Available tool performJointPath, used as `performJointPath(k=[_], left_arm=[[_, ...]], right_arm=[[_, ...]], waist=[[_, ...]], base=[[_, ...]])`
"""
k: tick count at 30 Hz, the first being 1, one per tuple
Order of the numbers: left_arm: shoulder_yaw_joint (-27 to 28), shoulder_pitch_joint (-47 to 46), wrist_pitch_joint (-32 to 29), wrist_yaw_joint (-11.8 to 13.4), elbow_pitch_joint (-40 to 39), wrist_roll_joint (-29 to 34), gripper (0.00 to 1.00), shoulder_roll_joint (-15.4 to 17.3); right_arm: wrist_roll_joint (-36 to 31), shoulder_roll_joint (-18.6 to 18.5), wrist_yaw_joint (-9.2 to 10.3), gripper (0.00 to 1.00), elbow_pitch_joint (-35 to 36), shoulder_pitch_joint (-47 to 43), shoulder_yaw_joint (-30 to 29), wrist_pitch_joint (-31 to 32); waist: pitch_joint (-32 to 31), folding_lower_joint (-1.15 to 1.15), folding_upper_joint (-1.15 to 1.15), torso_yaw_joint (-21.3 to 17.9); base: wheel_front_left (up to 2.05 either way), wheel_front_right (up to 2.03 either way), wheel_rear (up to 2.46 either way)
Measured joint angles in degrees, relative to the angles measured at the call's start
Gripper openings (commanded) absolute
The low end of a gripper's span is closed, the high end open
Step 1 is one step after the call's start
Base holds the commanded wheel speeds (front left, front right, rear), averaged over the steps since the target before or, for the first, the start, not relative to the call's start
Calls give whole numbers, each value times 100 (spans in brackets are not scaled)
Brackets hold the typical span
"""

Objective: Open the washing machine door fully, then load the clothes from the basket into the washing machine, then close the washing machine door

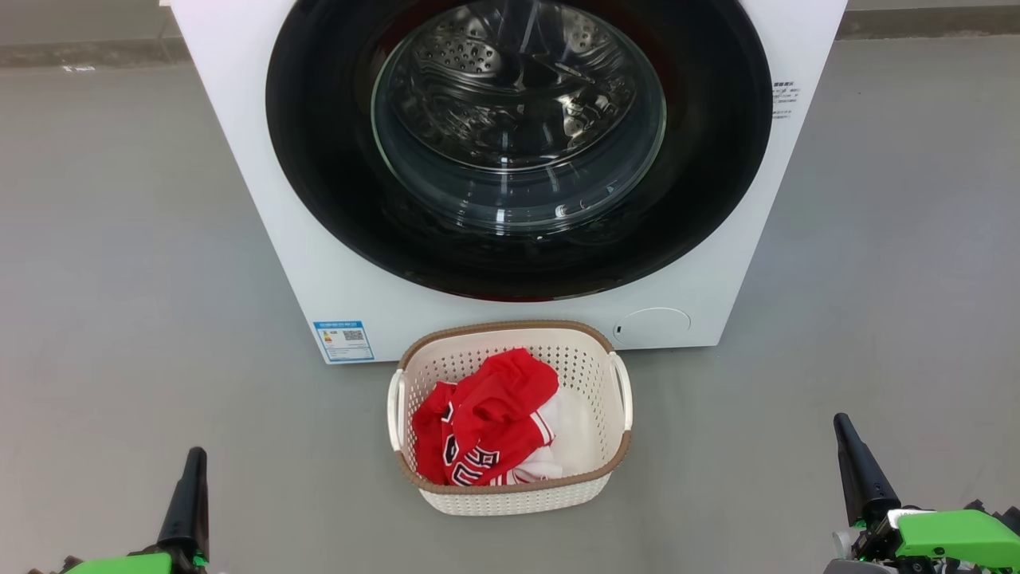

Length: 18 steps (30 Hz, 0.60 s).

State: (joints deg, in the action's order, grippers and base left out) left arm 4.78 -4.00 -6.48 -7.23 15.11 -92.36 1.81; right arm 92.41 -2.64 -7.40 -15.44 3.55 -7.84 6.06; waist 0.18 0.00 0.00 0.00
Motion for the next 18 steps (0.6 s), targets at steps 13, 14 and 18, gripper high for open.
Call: performJointPath(k=[13, 14, 18], left_arm=[[0, 0, 0, 0, 0, 0, 0, 0], [0, 0, 0, 0, 0, 0, 0, 0], [0, 0, 0, 0, 0, 0, 0, 0]], right_arm=[[0, 0, 0, 0, 0, 0, 0, 0], [0, 0, 0, 0, 0, 0, 0, 0], [0, 0, 0, 0, 0, 0, 0, 0]], waist=[[0, 0, 0, 0], [0, 0, 0, 0], [0, 0, 0, 0]], base=[[0, 0, 0], [0, 0, 0], [0, 0, 0]])
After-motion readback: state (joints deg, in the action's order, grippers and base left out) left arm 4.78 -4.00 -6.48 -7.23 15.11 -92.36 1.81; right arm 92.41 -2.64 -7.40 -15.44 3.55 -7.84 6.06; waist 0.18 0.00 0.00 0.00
